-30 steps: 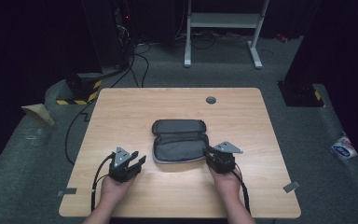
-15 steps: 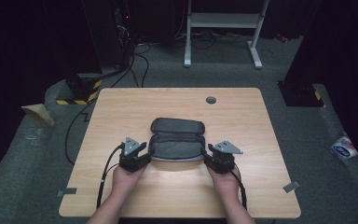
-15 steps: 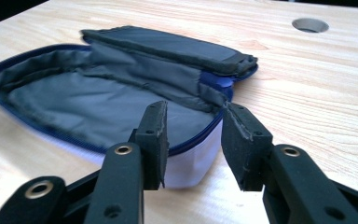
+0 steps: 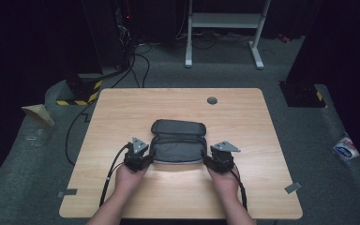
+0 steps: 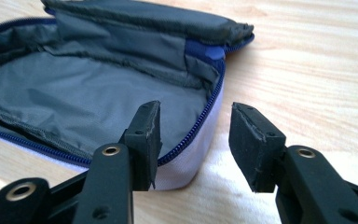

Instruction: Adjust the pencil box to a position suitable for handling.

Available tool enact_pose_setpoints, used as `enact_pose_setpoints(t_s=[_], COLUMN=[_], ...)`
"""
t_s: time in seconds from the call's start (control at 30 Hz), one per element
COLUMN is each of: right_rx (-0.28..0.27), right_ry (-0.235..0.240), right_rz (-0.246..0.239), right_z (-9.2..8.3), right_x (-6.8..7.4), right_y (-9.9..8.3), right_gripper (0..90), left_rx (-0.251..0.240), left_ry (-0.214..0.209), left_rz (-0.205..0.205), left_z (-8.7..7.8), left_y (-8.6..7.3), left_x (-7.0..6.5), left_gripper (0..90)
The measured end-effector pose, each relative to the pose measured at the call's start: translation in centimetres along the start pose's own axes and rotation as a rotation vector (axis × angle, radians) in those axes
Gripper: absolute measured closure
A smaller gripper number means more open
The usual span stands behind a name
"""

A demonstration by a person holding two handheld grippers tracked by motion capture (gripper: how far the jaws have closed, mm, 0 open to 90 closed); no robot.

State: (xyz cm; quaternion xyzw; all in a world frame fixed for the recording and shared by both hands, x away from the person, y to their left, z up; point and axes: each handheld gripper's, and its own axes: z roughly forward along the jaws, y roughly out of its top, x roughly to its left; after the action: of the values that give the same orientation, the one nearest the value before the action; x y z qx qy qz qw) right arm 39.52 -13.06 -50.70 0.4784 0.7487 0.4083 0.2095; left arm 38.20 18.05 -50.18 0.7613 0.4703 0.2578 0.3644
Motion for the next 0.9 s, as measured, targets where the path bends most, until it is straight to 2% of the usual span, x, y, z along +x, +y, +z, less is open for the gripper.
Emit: enact_pose_setpoints(t_s=[0.2, 0.4, 0.63, 0.9], right_rx=[0.024, 0.028, 0.023, 0.04], right_ry=[0.013, 0.016, 0.015, 0.01], right_rz=[0.004, -0.013, -0.012, -0.029], right_z=[0.0, -0.1, 0.1, 1.3], right_x=[-0.1, 0.0, 0.0, 0.4], right_y=[-0.5, -0.6, -0.8, -0.2], right_gripper=[58.6, 61.6, 62.7, 65.4], left_rx=[0.025, 0.025, 0.029, 0.046], left_ry=[0.012, 0.012, 0.014, 0.023], left_rz=[0.033, 0.044, 0.042, 0.026], left_z=[0.1, 0.1, 0.1, 0.6], left_y=[-1.1, -1.1, -1.3, -1.0], left_x=[-0.1, -0.1, -0.2, 0.0], left_gripper=[64.5, 67.5, 69.4, 69.6])
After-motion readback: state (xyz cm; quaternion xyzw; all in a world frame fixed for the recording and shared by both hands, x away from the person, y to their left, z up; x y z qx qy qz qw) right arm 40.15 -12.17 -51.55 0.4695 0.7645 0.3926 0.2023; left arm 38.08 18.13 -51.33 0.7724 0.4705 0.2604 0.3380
